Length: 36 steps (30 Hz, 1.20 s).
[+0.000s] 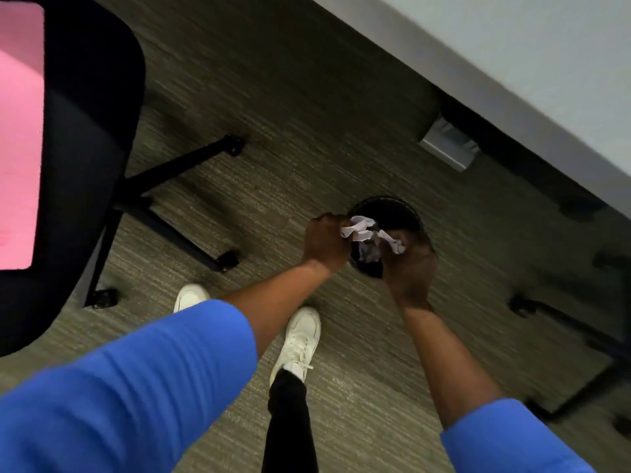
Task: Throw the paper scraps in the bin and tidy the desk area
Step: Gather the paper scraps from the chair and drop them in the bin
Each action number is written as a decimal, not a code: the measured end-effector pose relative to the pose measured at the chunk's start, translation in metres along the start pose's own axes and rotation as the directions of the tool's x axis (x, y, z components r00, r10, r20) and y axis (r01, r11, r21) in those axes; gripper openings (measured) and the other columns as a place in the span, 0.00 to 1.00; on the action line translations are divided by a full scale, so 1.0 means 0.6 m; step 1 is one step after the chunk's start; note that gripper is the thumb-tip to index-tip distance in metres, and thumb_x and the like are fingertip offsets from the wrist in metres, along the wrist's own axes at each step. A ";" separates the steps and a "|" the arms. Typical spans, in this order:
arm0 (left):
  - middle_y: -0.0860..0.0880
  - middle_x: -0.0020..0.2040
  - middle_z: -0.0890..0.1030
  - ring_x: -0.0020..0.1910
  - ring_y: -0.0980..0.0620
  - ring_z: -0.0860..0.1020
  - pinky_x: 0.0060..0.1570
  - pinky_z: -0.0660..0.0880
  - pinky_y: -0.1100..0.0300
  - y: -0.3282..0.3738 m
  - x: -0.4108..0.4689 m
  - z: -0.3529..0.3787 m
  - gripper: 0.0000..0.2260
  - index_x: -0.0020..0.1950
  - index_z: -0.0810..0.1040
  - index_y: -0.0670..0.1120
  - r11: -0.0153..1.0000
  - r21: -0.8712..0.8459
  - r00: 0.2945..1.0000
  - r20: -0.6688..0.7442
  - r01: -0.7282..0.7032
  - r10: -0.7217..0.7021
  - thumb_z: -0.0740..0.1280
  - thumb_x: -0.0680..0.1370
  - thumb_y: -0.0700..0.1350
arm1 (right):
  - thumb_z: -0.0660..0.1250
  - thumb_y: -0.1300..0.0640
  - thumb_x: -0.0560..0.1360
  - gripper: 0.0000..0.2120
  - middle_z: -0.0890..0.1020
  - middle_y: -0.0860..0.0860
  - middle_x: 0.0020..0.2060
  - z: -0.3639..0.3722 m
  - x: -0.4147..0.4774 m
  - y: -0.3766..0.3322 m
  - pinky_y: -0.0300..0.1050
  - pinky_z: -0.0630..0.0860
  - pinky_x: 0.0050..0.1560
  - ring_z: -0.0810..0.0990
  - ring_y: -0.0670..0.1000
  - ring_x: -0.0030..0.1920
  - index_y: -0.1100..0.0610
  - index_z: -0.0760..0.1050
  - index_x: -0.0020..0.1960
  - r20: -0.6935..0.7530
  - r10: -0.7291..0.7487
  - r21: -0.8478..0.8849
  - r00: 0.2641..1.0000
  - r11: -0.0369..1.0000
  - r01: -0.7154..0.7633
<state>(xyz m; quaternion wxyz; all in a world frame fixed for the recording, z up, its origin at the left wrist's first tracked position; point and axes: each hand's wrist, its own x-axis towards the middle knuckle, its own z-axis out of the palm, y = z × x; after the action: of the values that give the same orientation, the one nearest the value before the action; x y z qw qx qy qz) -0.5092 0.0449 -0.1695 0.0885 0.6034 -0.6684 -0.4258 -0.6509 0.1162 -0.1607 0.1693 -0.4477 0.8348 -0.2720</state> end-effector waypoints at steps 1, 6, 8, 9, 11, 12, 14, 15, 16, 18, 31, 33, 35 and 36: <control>0.39 0.54 0.89 0.53 0.39 0.87 0.50 0.78 0.52 0.003 0.001 0.014 0.10 0.57 0.89 0.44 0.999 -0.039 1.000 -0.001 0.014 -0.014 0.73 0.78 0.42 | 0.78 0.61 0.76 0.05 0.88 0.59 0.47 -0.002 0.004 0.010 0.42 0.70 0.48 0.84 0.55 0.49 0.61 0.86 0.50 0.006 -0.005 -0.005 1.000 1.000 0.005; 0.37 0.47 0.88 0.44 0.63 0.81 0.33 0.66 0.81 0.029 0.002 0.082 0.06 0.51 0.90 0.40 0.958 -0.278 0.995 -0.042 0.072 -0.087 0.77 0.77 0.41 | 0.78 0.56 0.75 0.07 0.88 0.62 0.46 -0.008 0.027 0.059 0.52 0.77 0.46 0.86 0.64 0.47 0.59 0.88 0.50 0.043 0.095 -0.105 0.995 0.990 -0.090; 0.36 0.46 0.87 0.36 0.74 0.79 0.32 0.66 0.81 0.034 0.006 0.105 0.06 0.51 0.89 0.37 0.922 -0.372 0.993 -0.018 0.105 -0.120 0.77 0.76 0.38 | 0.77 0.54 0.75 0.08 0.88 0.62 0.46 -0.009 0.038 0.080 0.55 0.79 0.46 0.86 0.65 0.47 0.58 0.88 0.51 0.083 0.135 -0.103 0.987 0.987 -0.126; 0.36 0.47 0.88 0.37 0.72 0.82 0.32 0.66 0.78 0.035 0.009 0.116 0.07 0.52 0.89 0.37 0.914 -0.381 0.989 0.005 0.141 -0.151 0.77 0.77 0.39 | 0.77 0.53 0.75 0.09 0.87 0.62 0.47 -0.009 0.044 0.091 0.55 0.80 0.48 0.86 0.65 0.49 0.57 0.88 0.52 0.101 0.169 -0.108 0.980 0.982 -0.158; 0.37 0.50 0.89 0.45 0.54 0.87 0.35 0.68 0.71 0.037 0.014 0.134 0.08 0.54 0.89 0.39 0.902 -0.374 0.975 0.027 0.215 -0.222 0.77 0.77 0.41 | 0.77 0.53 0.75 0.12 0.87 0.63 0.50 -0.006 0.056 0.114 0.57 0.81 0.51 0.85 0.65 0.52 0.57 0.87 0.56 0.125 0.220 -0.130 0.967 0.970 -0.204; 0.37 0.51 0.89 0.47 0.49 0.87 0.36 0.68 0.71 0.037 0.019 0.143 0.09 0.54 0.89 0.40 0.891 -0.388 0.970 0.037 0.236 -0.240 0.77 0.77 0.42 | 0.77 0.53 0.75 0.13 0.87 0.63 0.51 -0.004 0.062 0.126 0.56 0.81 0.52 0.85 0.65 0.52 0.57 0.86 0.57 0.138 0.232 -0.135 0.963 0.967 -0.214; 0.40 0.56 0.89 0.54 0.46 0.86 0.43 0.68 0.68 0.033 0.029 0.160 0.11 0.58 0.88 0.42 0.888 -0.370 0.961 0.082 0.274 -0.262 0.76 0.78 0.44 | 0.78 0.56 0.74 0.15 0.87 0.63 0.52 0.002 0.072 0.145 0.49 0.79 0.51 0.86 0.63 0.54 0.58 0.86 0.59 0.166 0.238 -0.107 0.957 0.969 -0.222; 0.41 0.59 0.88 0.59 0.45 0.85 0.46 0.68 0.67 0.033 0.032 0.167 0.13 0.61 0.87 0.42 0.886 -0.359 0.955 0.121 0.295 -0.269 0.76 0.78 0.44 | 0.78 0.57 0.74 0.15 0.88 0.61 0.53 0.005 0.076 0.154 0.45 0.78 0.52 0.87 0.61 0.55 0.58 0.86 0.60 0.181 0.242 -0.086 0.953 0.969 -0.230; 0.41 0.62 0.87 0.62 0.44 0.84 0.48 0.68 0.68 0.033 0.037 0.175 0.14 0.63 0.86 0.41 0.880 -0.361 0.950 0.161 0.308 -0.267 0.76 0.78 0.41 | 0.78 0.58 0.74 0.15 0.88 0.60 0.53 0.008 0.081 0.161 0.45 0.79 0.53 0.87 0.60 0.55 0.58 0.86 0.60 0.203 0.258 -0.065 0.944 0.966 -0.250; 0.40 0.65 0.85 0.64 0.44 0.82 0.48 0.70 0.70 0.027 0.043 0.191 0.17 0.66 0.84 0.40 0.869 -0.378 0.943 0.214 0.320 -0.254 0.75 0.77 0.35 | 0.76 0.57 0.74 0.15 0.88 0.58 0.54 0.015 0.091 0.170 0.56 0.83 0.58 0.87 0.61 0.56 0.54 0.85 0.61 0.267 0.331 -0.022 0.905 0.941 -0.338; 0.39 0.67 0.81 0.67 0.40 0.81 0.67 0.80 0.39 0.013 0.039 0.167 0.25 0.71 0.78 0.39 0.705 -0.527 0.876 0.358 0.474 -0.322 0.70 0.75 0.27 | 0.76 0.61 0.73 0.18 0.88 0.57 0.54 0.016 0.066 0.174 0.63 0.84 0.57 0.88 0.60 0.55 0.54 0.85 0.62 0.303 0.323 0.044 0.897 0.935 -0.352; 0.38 0.67 0.81 0.66 0.39 0.81 0.63 0.82 0.40 0.017 0.036 0.154 0.24 0.71 0.78 0.38 0.691 -0.539 0.874 0.355 0.481 -0.331 0.70 0.75 0.27 | 0.77 0.61 0.72 0.18 0.89 0.58 0.52 0.012 0.061 0.166 0.63 0.85 0.54 0.89 0.60 0.52 0.55 0.85 0.62 0.269 0.298 0.034 0.916 0.947 -0.318; 0.37 0.66 0.81 0.61 0.43 0.82 0.49 0.85 0.52 0.026 0.030 0.134 0.20 0.70 0.78 0.35 0.629 -0.594 0.864 0.385 0.501 -0.325 0.70 0.77 0.28 | 0.77 0.61 0.72 0.18 0.89 0.58 0.52 0.007 0.056 0.158 0.61 0.85 0.53 0.89 0.58 0.51 0.55 0.85 0.61 0.240 0.275 0.010 0.931 0.958 -0.286; 0.37 0.63 0.83 0.57 0.45 0.82 0.41 0.84 0.59 0.030 0.026 0.123 0.18 0.68 0.79 0.35 0.617 -0.607 0.864 0.395 0.500 -0.312 0.69 0.78 0.29 | 0.77 0.61 0.72 0.18 0.89 0.57 0.52 0.005 0.056 0.154 0.61 0.85 0.53 0.88 0.58 0.51 0.56 0.85 0.61 0.237 0.272 0.000 0.933 0.960 -0.280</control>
<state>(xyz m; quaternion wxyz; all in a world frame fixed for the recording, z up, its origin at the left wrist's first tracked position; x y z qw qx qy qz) -0.5728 0.0634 -0.2094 0.1227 0.6030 -0.3098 -0.7248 -0.7279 0.1290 -0.2204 0.3108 -0.3521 0.8588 -0.2048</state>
